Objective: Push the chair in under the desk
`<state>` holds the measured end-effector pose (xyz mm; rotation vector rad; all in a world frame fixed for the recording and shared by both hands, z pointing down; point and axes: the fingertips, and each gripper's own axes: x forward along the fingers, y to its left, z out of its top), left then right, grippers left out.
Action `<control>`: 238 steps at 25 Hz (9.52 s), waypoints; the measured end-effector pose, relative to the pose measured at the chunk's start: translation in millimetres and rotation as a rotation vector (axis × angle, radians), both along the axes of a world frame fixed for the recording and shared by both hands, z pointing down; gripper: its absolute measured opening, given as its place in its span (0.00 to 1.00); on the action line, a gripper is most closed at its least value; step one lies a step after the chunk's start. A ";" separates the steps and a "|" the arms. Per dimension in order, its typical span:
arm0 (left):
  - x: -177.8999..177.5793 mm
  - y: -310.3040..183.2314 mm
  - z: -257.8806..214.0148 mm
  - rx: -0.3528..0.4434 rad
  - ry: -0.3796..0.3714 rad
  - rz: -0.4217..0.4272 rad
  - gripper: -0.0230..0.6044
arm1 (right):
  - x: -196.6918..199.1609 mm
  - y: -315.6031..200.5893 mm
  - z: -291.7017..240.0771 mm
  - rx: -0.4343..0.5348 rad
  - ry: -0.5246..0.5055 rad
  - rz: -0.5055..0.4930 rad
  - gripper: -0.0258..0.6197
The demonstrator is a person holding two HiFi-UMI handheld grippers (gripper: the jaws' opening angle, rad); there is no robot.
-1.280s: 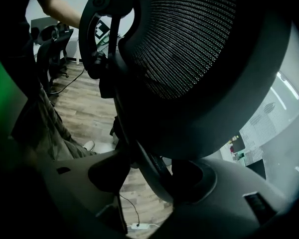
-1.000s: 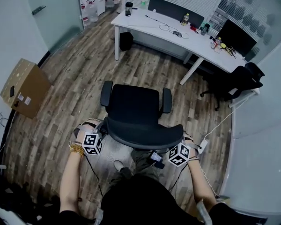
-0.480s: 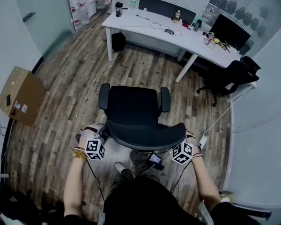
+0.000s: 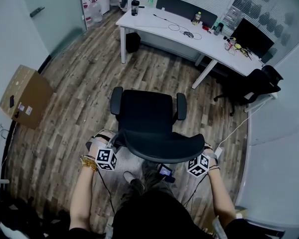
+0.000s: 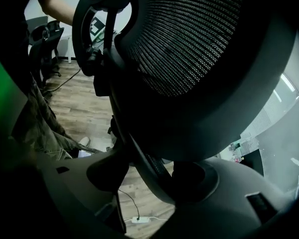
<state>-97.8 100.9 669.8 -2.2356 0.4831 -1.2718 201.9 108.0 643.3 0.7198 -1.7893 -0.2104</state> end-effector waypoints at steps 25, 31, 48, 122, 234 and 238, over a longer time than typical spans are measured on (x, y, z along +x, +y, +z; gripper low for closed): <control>19.7 -97.2 1.2 -0.034 0.005 -0.034 0.28 | 17.7 -102.0 -6.2 0.020 0.024 0.049 0.50; 25.9 -126.5 1.1 -0.046 0.000 -0.041 0.28 | 26.1 -132.6 -5.7 0.010 0.037 0.059 0.50; 42.4 -207.0 0.7 -0.061 -0.017 -0.043 0.28 | 41.8 -217.3 -6.9 0.032 0.036 0.066 0.50; 78.0 -561.0 6.9 -0.086 -0.024 -0.040 0.29 | 80.6 -559.2 -3.7 0.070 0.043 0.075 0.50; 145.7 -933.8 8.8 -0.068 -0.080 -0.057 0.34 | 150.2 -900.8 -8.4 0.321 0.039 0.160 0.51; 155.9 -944.7 6.6 -0.070 -0.080 -0.035 0.33 | 159.5 -906.9 -13.1 0.327 0.051 0.183 0.51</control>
